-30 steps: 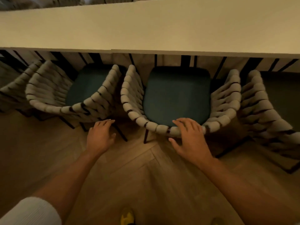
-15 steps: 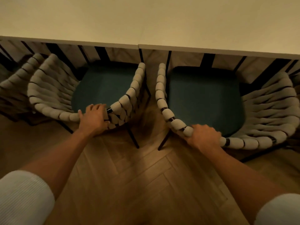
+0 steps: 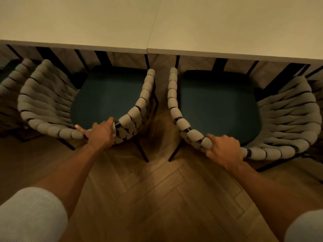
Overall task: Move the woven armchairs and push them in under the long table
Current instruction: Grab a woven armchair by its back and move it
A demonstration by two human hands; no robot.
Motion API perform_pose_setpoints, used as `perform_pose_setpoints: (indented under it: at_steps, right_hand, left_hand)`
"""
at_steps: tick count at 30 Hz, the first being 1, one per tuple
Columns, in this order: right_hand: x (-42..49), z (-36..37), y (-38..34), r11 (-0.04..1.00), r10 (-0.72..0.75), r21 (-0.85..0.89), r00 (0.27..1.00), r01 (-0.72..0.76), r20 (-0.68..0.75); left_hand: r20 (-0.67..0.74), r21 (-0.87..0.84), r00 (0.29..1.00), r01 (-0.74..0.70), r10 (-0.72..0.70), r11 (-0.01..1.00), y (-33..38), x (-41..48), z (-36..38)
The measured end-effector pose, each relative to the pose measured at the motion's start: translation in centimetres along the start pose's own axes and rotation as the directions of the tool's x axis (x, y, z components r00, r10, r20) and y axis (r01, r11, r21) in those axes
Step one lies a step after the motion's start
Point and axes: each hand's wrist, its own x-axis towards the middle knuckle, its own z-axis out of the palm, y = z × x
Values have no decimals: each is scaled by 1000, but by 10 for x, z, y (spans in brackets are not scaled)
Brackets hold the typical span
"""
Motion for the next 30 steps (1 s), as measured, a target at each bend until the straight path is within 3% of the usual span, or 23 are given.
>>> perform_pose_setpoints:
  at_steps: [15, 30]
  right_hand:
    - [-14, 6, -3, 998, -59, -7, 995, 59, -75]
    - [-19, 3, -13, 993, -31, -117, 983, 10, -184]
  left_hand:
    - [32, -45, 999, -17, 19, 999, 1, -3, -4]
    - [-110, -61, 988, -116, 108, 991, -12, -1, 15]
